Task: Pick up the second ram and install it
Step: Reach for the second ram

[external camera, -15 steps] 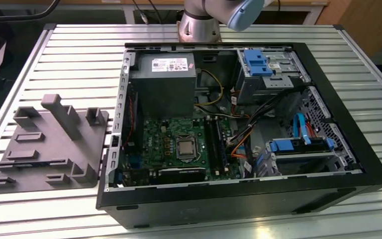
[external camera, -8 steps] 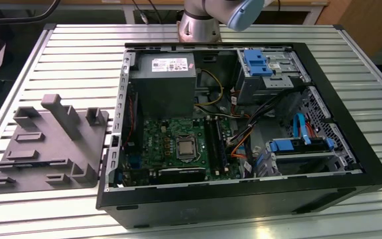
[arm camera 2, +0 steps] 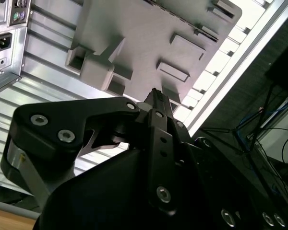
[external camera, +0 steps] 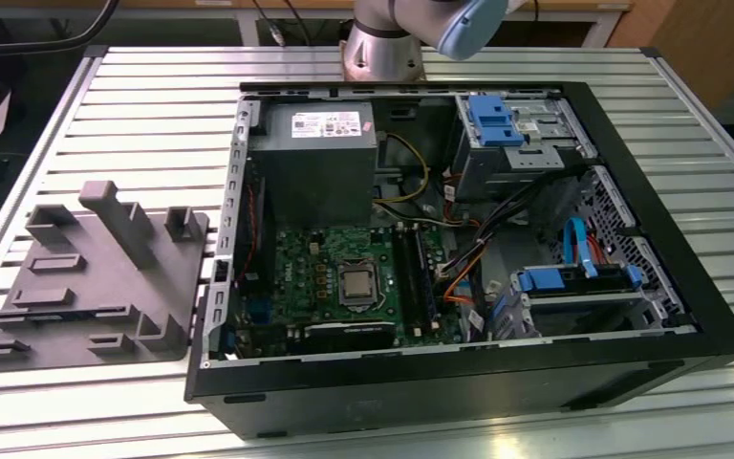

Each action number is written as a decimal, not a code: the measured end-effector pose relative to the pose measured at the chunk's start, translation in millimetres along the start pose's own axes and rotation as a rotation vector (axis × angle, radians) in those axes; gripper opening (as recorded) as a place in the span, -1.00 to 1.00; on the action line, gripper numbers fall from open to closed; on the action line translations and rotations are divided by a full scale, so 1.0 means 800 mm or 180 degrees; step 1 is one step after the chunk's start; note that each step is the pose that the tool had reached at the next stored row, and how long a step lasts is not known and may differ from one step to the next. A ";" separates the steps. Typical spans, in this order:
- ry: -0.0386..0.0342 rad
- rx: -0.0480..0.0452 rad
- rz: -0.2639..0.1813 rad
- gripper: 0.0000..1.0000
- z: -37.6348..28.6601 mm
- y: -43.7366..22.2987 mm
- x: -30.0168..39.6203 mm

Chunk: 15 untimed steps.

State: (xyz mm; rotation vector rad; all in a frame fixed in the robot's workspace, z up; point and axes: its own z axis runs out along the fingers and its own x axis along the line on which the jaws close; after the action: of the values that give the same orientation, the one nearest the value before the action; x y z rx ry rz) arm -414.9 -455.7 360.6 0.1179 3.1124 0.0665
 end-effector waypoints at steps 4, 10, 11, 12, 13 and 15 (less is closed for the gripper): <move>0.0000 0.0000 0.0000 -0.79 0.0025 -0.0023 0.0004; 0.0002 0.0000 0.0000 -0.79 0.0060 -0.0057 0.0012; 0.0002 0.0000 0.0000 -0.79 0.0065 -0.0063 0.0013; 0.0002 0.0000 0.0000 -0.79 0.0076 -0.0074 0.0016; 0.0002 0.0000 0.0000 -0.79 0.0085 -0.0084 0.0018; 0.0002 0.0001 0.0000 -0.79 0.0093 -0.0096 0.0020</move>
State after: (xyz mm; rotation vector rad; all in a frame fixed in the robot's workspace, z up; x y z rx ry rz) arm -416.9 -462.9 352.8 0.1180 3.1132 0.0663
